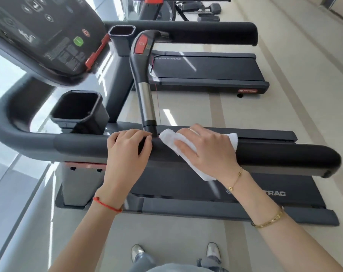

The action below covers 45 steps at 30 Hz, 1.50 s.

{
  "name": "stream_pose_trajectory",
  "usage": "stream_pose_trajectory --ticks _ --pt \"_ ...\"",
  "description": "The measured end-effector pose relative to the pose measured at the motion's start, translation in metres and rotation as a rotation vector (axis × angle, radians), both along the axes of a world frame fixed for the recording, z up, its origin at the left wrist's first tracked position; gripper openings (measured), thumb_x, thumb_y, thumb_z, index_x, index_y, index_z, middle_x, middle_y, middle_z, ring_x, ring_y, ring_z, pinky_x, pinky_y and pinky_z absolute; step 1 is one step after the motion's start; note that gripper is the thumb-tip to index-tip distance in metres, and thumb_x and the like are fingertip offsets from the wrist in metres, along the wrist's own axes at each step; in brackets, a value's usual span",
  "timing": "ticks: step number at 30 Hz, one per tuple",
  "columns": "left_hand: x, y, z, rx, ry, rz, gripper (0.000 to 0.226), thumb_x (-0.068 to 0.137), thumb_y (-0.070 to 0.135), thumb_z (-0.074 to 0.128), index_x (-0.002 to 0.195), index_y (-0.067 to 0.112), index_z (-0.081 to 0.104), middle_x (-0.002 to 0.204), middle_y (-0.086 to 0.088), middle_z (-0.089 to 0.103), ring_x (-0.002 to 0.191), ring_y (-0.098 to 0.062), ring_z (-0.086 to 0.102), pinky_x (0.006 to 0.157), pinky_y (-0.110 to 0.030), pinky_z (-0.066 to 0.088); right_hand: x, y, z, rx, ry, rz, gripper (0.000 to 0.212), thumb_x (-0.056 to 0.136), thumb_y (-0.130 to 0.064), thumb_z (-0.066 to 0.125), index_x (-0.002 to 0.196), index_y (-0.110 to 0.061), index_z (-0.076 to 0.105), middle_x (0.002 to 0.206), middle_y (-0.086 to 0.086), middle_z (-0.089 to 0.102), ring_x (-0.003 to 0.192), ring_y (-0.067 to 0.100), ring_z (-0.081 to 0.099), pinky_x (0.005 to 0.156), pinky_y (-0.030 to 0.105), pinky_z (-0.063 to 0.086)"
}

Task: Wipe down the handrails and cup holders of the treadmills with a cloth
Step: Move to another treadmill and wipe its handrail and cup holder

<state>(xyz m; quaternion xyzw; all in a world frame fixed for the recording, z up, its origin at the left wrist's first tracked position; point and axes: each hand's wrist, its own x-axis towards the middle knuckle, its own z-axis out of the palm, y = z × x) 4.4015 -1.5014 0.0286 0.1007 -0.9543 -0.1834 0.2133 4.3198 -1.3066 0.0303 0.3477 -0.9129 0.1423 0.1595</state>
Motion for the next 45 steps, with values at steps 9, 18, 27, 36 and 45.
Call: stream_pose_trajectory --ticks 9,18,27,36,45 --pt "0.033 -0.132 -0.001 0.012 0.02 0.014 0.019 0.098 0.025 0.053 0.104 0.021 0.07 0.109 0.007 0.068 0.109 -0.018 0.056 0.104 -0.036 0.028 0.03 -0.097 -0.007 -0.068 0.134 -0.092 0.035 0.097 -0.05 0.043 0.11 -0.03 0.068 0.095 -0.007 0.064 0.072 0.016 0.061 0.053 0.023 0.036" --pt "0.053 -0.203 0.002 0.097 0.047 -0.077 0.02 0.098 0.016 0.054 0.107 0.016 0.072 0.107 0.002 0.068 0.105 -0.022 0.059 0.102 -0.048 0.041 0.057 -0.212 -0.009 -0.083 0.123 -0.033 0.036 0.097 -0.05 0.045 0.113 -0.027 0.067 0.101 -0.004 0.064 0.075 0.018 0.06 0.062 0.027 0.044" --pt "0.051 -0.21 -0.004 0.088 0.095 -0.1 0.021 0.096 0.011 0.056 0.108 0.013 0.073 0.104 -0.001 0.07 0.098 -0.026 0.064 0.094 -0.052 0.046 0.055 -0.179 -0.007 -0.097 0.106 -0.075 0.036 0.099 -0.048 0.045 0.115 -0.025 0.067 0.094 -0.003 0.064 0.075 0.021 0.059 0.071 0.032 0.046" --pt "0.053 -0.205 -0.004 0.083 0.097 -0.072 0.023 0.097 0.012 0.053 0.11 0.014 0.071 0.105 0.0 0.07 0.102 -0.026 0.061 0.1 -0.049 0.042 0.064 -0.203 -0.008 -0.04 0.111 0.036 0.039 0.099 -0.048 0.046 0.124 -0.023 0.063 0.107 0.003 0.062 0.086 0.021 0.06 0.079 0.034 0.047" --pt "0.05 -0.2 0.003 0.094 0.058 -0.02 0.019 0.097 0.016 0.055 0.104 0.018 0.072 0.101 0.004 0.069 0.1 -0.021 0.06 0.097 -0.05 0.044 0.045 -0.177 0.001 -0.03 0.034 -0.006 0.041 0.098 -0.051 0.036 0.111 -0.025 0.064 0.092 -0.002 0.063 0.071 0.021 0.061 0.061 0.028 0.042"
